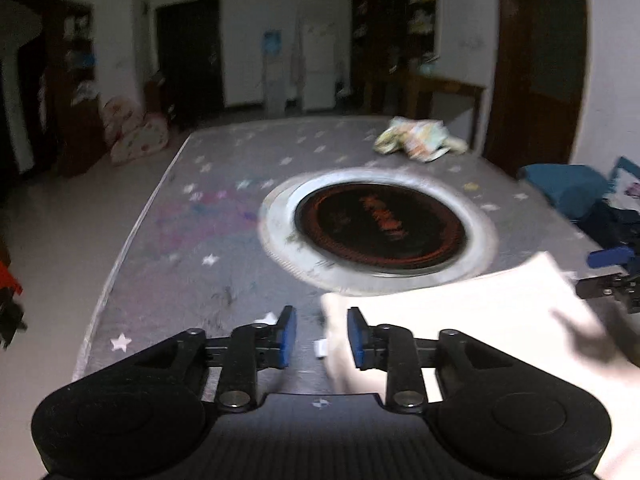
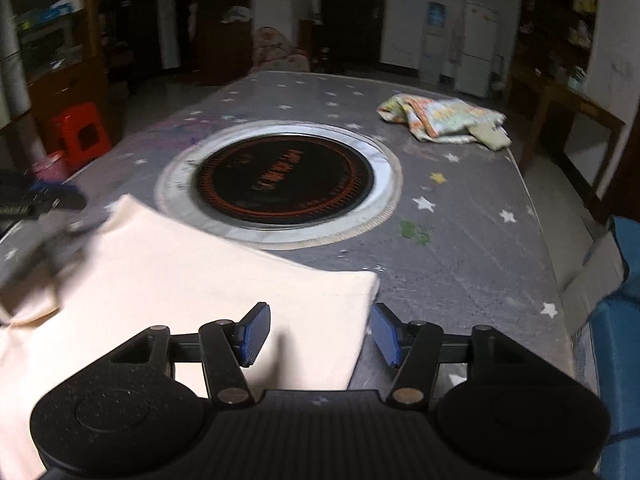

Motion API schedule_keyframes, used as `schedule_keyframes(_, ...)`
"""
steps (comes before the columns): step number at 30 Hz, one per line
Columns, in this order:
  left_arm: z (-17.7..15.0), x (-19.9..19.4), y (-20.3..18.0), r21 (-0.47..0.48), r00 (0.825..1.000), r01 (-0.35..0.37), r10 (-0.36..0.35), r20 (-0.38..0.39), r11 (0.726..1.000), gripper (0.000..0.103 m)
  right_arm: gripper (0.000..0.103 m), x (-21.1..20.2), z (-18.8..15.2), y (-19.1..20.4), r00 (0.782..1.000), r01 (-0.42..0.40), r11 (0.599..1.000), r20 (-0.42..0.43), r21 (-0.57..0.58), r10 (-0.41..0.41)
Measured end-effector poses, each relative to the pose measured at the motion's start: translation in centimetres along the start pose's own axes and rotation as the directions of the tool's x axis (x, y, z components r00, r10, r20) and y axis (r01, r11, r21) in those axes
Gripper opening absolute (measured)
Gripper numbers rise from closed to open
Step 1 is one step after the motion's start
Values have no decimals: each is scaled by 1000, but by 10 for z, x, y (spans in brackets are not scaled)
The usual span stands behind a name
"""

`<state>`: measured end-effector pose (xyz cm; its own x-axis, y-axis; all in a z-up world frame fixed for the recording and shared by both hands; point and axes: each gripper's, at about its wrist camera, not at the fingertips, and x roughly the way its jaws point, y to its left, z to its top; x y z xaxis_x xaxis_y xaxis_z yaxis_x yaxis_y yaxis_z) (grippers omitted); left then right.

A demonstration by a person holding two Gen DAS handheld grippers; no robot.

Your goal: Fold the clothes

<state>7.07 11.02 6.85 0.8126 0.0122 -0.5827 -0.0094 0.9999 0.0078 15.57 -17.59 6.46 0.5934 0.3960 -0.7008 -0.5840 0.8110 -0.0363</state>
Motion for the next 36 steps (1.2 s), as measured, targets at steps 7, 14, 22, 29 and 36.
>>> schedule_keyframes(7, -49, -83, -56, 201, 972, 230, -236, 3, 952, 36, 57, -64, -21, 35, 998, -55, 982, 22, -179, 60)
schedule_keyframes(14, -111, -135, -107, 288, 944, 328, -324, -61, 900, 44, 57, -116, -64, 78, 996, -66, 959, 45, -276, 81)
schedule_keyframes(22, -141, -142, -122, 145, 957, 287, -278, -78, 947, 43, 46, -148, -124, 110, 997, -39, 952, 59, -303, 59)
schedule_keyframes(29, -150, -130, -129, 32, 973, 222, -219, -76, 974, 42, 30, -143, -158, 125, 993, -94, 968, 46, -231, 107)
schedule_keyframes(36, -146, -120, -131, -29, 979, 198, -200, -49, 980, 8, 27, -137, -165, 132, 987, -138, 979, 56, -147, 148)
